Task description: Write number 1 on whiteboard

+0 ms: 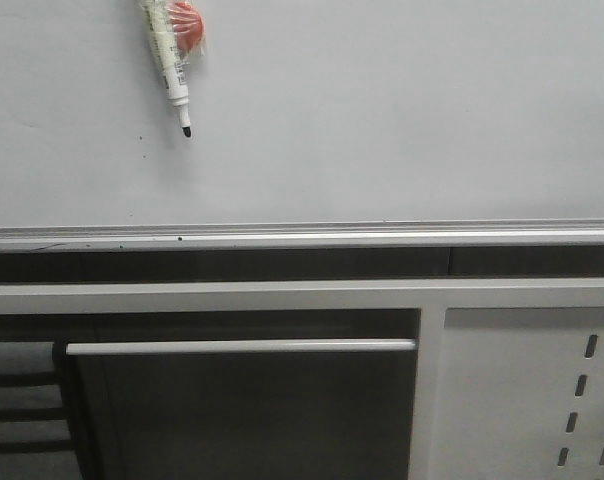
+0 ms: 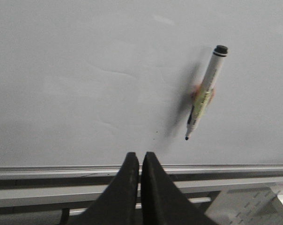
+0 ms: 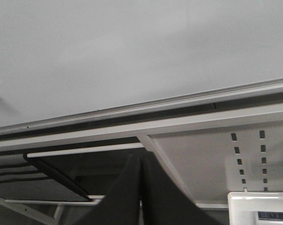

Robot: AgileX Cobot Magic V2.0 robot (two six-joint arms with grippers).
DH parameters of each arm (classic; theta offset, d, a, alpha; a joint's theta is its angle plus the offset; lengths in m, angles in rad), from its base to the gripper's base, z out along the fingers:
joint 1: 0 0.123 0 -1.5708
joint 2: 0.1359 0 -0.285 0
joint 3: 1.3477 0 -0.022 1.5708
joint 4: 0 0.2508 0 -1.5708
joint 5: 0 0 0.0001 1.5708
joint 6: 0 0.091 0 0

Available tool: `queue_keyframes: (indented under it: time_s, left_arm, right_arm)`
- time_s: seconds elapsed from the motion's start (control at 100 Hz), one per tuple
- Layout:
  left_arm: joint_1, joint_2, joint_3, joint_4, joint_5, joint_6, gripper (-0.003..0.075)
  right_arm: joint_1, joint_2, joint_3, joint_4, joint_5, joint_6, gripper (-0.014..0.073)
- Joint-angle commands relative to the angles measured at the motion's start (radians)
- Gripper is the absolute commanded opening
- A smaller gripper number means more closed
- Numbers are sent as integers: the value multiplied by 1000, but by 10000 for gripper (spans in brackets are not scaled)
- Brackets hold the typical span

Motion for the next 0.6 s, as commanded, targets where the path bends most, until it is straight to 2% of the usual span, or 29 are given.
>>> queue_keyframes:
  time_s: [0.0, 0.17, 0.25, 0.32, 0.36, 0.41, 0.46, 0.51, 0.59]
  left_arm:
    - [3, 97, -73, -172, -1, 166, -20]
    - [3, 221, -94, -454, 44, 504, -18]
    - [3, 271, -94, -599, 76, 663, 6]
    - [3, 324, -94, -697, 116, 763, 81]
    - [3, 359, -94, -762, 137, 805, 146]
    - [3, 402, -98, -830, 171, 859, 239]
    - [3, 445, -106, -874, 208, 878, 334]
    - [3, 481, -118, -911, 239, 893, 421]
    - [3, 558, -151, -920, 306, 917, 468]
  right_arm:
    - [-10, 91, -88, -7, -43, -64, -44]
    - [-10, 170, -140, 0, -53, -104, -31]
    - [-8, 182, -153, 11, -50, -108, 62]
    - [-8, 191, -159, 37, -40, -132, 233]
    - [-8, 198, -159, 47, -40, -132, 350]
    - [-8, 201, -159, 50, -40, -133, 448]
    - [-8, 203, -159, 50, -40, -151, 484]
    - [-8, 203, -159, 50, -42, -159, 476]
    - [-8, 203, -159, 50, -42, -172, 452]
